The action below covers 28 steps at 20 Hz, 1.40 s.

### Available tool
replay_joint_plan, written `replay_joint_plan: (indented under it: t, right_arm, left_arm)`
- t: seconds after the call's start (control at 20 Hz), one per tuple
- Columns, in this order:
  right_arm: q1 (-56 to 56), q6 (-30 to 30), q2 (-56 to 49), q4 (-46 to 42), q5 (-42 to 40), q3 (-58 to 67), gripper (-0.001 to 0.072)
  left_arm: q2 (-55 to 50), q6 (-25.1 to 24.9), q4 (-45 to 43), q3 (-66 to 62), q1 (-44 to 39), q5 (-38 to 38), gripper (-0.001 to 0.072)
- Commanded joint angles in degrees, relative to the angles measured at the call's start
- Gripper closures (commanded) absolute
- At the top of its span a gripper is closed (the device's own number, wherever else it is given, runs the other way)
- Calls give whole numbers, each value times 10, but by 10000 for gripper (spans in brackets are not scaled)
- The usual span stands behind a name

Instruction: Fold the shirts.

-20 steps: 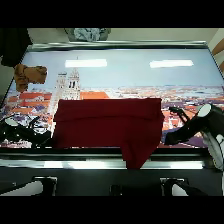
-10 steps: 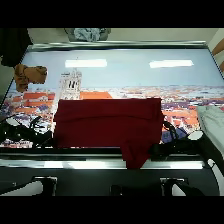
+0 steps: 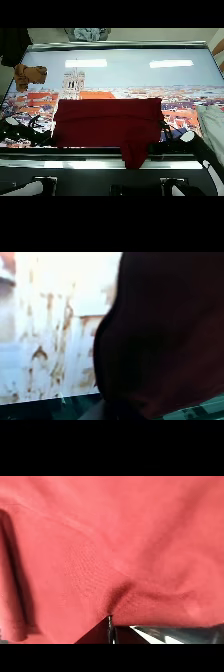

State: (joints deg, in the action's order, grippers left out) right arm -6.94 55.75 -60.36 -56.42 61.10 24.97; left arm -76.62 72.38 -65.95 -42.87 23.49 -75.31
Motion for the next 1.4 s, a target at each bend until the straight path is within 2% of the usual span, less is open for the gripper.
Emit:
replay_joint_plan:
  t: [0.0,0.15,0.3,0.55,0.7,0.9,1.1,1.15,1.2,1.25,1.3,1.35]
  right_arm:
    - [7,-5,31,-25,26,52,668]
    - [7,6,42,-73,97,168,672]
    - [7,38,12,-148,83,282,673]
    - [7,25,-195,-86,22,479,673]
    - [7,25,-323,-44,21,589,673]
    - [7,41,-406,-13,-14,625,671]
    - [7,35,-433,-10,-15,625,667]
    - [7,35,-433,-10,-15,625,662]
    - [6,35,-430,-9,-12,628,534]
    - [-1,25,-423,-9,10,638,196]
    - [-13,-6,-413,-9,42,651,11]
    - [-34,-26,-403,-21,83,666,5]
  left_arm:
    - [30,-7,31,-39,0,-14,679]
    - [83,18,77,-93,-3,-15,683]
    - [75,37,64,-164,-15,0,684]
    - [-63,63,66,-304,-29,12,683]
    - [-166,73,67,-397,-50,9,681]
    - [-273,91,67,-479,-75,9,679]
    - [-316,94,67,-491,-76,13,678]
    - [-318,94,68,-491,-76,15,656]
    - [-318,93,71,-495,-75,13,401]
    - [-317,97,71,-509,-71,-1,41]
    - [-317,97,71,-529,-65,-21,-2]
    - [-315,97,71,-553,-57,-45,-1]
